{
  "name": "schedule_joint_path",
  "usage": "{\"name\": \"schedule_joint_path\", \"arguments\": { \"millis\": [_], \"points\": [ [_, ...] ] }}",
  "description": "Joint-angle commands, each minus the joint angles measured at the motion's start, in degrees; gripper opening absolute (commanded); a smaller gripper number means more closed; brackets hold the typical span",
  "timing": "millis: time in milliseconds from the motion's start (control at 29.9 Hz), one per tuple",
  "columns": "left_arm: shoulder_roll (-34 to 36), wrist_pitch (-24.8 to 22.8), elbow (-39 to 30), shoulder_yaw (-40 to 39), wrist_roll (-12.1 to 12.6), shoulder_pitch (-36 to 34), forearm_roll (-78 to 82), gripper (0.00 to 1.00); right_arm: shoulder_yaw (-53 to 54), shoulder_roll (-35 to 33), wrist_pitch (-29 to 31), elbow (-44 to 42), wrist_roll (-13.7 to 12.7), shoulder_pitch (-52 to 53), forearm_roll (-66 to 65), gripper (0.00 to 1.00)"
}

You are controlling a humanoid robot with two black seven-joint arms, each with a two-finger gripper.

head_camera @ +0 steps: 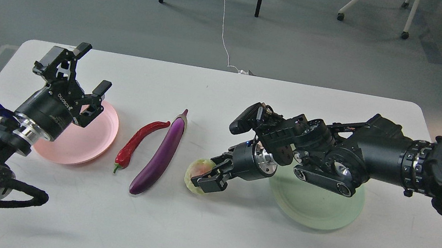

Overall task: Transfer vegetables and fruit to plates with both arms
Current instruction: 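Place the peach on the green plate beside the apple, release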

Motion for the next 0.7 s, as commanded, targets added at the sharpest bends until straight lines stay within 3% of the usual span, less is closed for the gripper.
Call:
{"name": "schedule_joint_path", "arguments": {
  "millis": [0, 335, 468, 669],
  "points": [
    [0.3, 0.0, 0.0, 0.0, 0.0, 0.1, 0.0, 0.99, -0.1, -8.8, 0.1, 6.4, 0.0, 4.1, -0.9, 0.46],
    [-0.2, 0.0, 0.0, 0.4, 0.0, 0.1, 0.0, 0.99, -0.2, -34.4, 0.1, 18.6, 0.0, 2.1, -13.8, 0.48],
    [-0.7, 0.0, 0.0, 0.8, 0.0, 0.1, 0.1, 0.99, 0.0, -38.1, 0.1, 18.9, 0.0, -0.6, -14.7, 0.49],
    [-0.7, 0.0, -0.4, 0.9, 0.0, 0.1, 0.1, 0.99, 0.5, -37.6, 0.1, 17.6, 0.0, -2.8, -14.7, 0.56]
  ]
}}
